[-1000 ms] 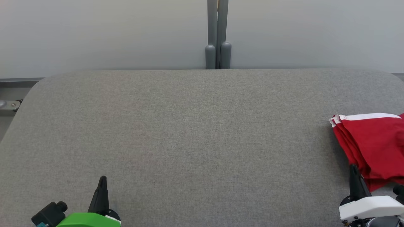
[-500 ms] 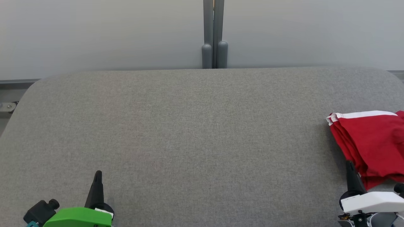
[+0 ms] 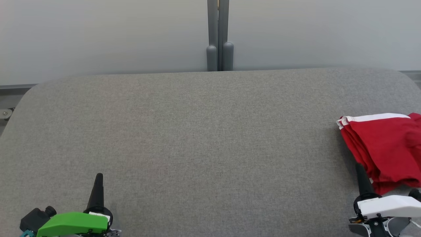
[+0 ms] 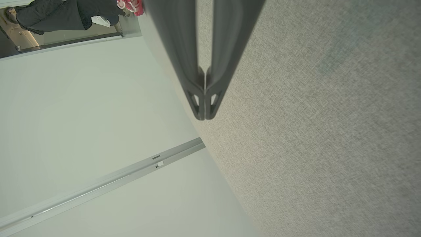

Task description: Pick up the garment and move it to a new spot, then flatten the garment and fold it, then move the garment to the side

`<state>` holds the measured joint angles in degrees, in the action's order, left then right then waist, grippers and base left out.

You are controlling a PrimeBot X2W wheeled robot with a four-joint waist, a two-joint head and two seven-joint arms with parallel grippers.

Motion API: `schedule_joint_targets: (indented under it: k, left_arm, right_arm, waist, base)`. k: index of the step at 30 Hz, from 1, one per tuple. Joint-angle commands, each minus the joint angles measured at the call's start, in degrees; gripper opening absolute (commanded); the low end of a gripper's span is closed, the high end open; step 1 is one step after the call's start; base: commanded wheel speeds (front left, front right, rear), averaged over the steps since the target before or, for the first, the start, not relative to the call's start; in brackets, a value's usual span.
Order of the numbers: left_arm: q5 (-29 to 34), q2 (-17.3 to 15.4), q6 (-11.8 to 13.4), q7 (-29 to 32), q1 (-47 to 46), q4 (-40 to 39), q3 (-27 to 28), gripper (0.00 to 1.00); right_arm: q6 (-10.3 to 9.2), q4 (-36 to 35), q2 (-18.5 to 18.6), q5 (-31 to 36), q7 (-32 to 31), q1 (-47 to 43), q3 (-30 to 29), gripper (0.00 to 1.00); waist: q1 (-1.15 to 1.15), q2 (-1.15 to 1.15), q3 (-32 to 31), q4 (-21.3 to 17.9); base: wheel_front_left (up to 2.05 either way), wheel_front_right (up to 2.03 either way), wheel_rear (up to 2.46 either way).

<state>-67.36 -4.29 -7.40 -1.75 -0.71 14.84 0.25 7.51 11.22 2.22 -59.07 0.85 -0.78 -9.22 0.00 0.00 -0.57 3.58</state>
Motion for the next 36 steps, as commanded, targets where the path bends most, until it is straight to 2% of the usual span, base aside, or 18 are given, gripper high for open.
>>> schedule_joint_targets:
  k: [1, 18, 36]
  left_arm:
    - [-1.50, -0.22, -0.09, 0.32, -1.45, -0.72, 0.52, 0.00]
    - [-10.86, 0.01, -0.11, 2.97, -2.53, -1.38, 1.98, 0.00]
    - [-18.22, 0.25, -0.13, 5.23, -3.30, -1.95, 3.22, 0.00]
  right_arm:
    - [0.00, -0.47, 0.46, -1.98, -0.42, 1.35, 0.15, 0.00]
    - [0.00, -0.27, 0.59, -13.67, -2.91, 2.55, 1.05, 0.00]
    - [0.00, -0.10, 0.69, -23.16, -4.96, 3.55, 1.78, 0.00]
  waist:
    - [0.00, 0.00, 0.02, -0.11]
    - [0.00, 0.00, 0.23, -1.19]
    - [0.00, 0.00, 0.43, -2.21]
  base:
    - [0.00, 0.00, 0.00]
    - [0.00, 0.00, 0.00]
    - [0.00, 0.00, 0.00]
